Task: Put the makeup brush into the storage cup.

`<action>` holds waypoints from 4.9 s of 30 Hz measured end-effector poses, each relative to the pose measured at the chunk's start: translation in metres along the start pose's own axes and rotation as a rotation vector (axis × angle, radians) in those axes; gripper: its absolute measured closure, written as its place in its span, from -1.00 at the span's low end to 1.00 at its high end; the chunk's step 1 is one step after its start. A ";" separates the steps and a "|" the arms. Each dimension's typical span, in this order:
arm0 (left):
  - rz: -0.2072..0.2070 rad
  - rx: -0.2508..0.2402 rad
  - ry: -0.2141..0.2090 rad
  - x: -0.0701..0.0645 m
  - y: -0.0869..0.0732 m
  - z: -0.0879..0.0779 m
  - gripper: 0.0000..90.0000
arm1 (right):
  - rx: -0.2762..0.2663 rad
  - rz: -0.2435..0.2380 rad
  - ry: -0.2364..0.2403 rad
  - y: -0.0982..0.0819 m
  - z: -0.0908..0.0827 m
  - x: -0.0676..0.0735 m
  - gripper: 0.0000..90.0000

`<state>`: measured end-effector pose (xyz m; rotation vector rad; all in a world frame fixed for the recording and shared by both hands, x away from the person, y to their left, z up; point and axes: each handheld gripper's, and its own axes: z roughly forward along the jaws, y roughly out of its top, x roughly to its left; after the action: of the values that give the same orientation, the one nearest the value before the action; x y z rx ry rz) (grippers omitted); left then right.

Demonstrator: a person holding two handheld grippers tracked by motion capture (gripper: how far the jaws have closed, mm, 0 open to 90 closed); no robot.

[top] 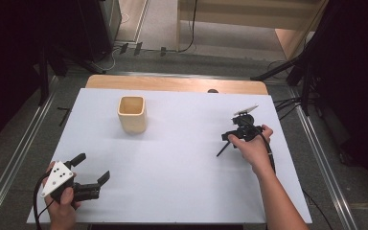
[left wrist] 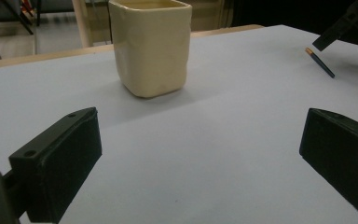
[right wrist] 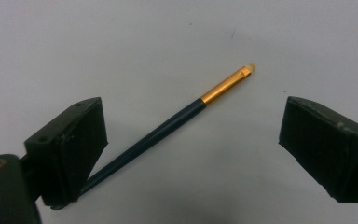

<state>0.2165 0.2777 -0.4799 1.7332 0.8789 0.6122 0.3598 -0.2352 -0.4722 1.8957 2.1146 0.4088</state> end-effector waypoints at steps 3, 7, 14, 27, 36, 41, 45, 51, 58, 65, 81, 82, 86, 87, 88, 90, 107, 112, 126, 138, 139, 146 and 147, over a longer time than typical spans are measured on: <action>-0.004 0.002 0.000 0.000 0.000 0.000 -1.00 | 0.014 0.013 -0.007 0.001 0.001 0.001 -0.67; -0.002 0.008 0.002 0.000 0.000 0.001 -1.00 | 0.079 -0.008 -0.034 0.003 0.006 0.007 -0.53; -0.002 0.014 0.004 -0.001 0.000 0.001 -1.00 | 0.128 0.065 -0.033 0.008 0.011 0.007 -0.39; -0.016 0.019 0.010 0.000 -0.001 0.003 -1.00 | 0.185 0.142 -0.024 0.017 0.020 0.006 0.20; 0.037 0.059 0.046 -0.008 0.000 0.006 -1.00 | 0.248 0.135 -0.047 0.027 0.020 0.017 0.87; 0.032 0.062 0.033 -0.009 0.000 0.007 -1.00 | 0.260 0.116 -0.042 0.029 0.020 0.017 0.87; 0.030 0.064 0.032 -0.008 0.000 0.008 -1.00 | 0.215 0.078 0.003 0.022 0.018 0.012 0.87; 0.026 0.082 0.035 -0.008 -0.001 0.013 -1.00 | 0.131 0.095 0.059 0.014 0.008 0.006 0.87; 0.032 0.111 -0.014 -0.015 0.001 0.029 -1.00 | -0.036 0.067 0.121 -0.001 -0.010 0.007 0.88; 0.035 0.100 -0.044 -0.024 0.009 0.043 -1.00 | -0.236 0.057 0.177 -0.023 -0.030 0.004 0.88; 0.016 0.057 -0.120 -0.035 0.032 0.071 -1.00 | -0.534 0.059 0.235 -0.056 -0.039 0.010 0.87; 0.015 0.054 -0.123 -0.035 0.034 0.073 -1.00 | -0.567 0.052 0.244 -0.060 -0.037 0.009 0.87; 0.007 0.043 -0.135 -0.035 0.039 0.080 -1.00 | -0.613 0.059 0.257 -0.066 -0.037 0.010 0.87; 0.006 0.038 -0.136 -0.035 0.040 0.080 -1.00 | -0.639 0.060 0.266 -0.069 -0.038 0.011 0.87; 0.003 0.028 -0.136 -0.035 0.041 0.081 -1.00 | -0.651 0.058 0.262 -0.070 -0.039 0.011 0.87; -0.006 0.009 -0.144 -0.034 0.043 0.081 -1.00 | -0.664 0.056 0.261 -0.071 -0.040 0.011 0.87; -0.006 -0.010 -0.290 -0.052 0.047 0.088 -1.00 | -0.800 0.057 0.356 -0.084 -0.051 0.036 0.87; 0.002 0.005 -0.309 -0.062 0.046 0.093 -1.00 | -0.812 0.052 0.388 -0.085 -0.053 0.047 0.87; -0.017 0.008 -0.321 -0.077 0.047 0.100 -0.84 | -0.834 0.007 0.484 -0.087 -0.059 0.075 0.87; -0.046 0.021 -0.383 -0.091 0.047 0.104 -0.50 | -0.845 -0.034 0.594 -0.089 -0.065 0.102 0.87; -0.046 0.021 -0.383 -0.091 0.047 0.104 -0.49 | -0.845 -0.034 0.594 -0.089 -0.065 0.102 0.87; -0.046 0.037 -0.411 -0.097 0.046 0.107 -0.36 | -0.838 -0.046 0.661 -0.091 -0.068 0.115 0.87; -0.049 0.036 -0.415 -0.098 0.045 0.107 -0.34 | -0.835 -0.049 0.670 -0.091 -0.068 0.117 0.87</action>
<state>0.2509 0.1301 -0.4696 1.7790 0.6385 0.1908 0.2377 -0.1301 -0.4456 1.2851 1.8131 1.7776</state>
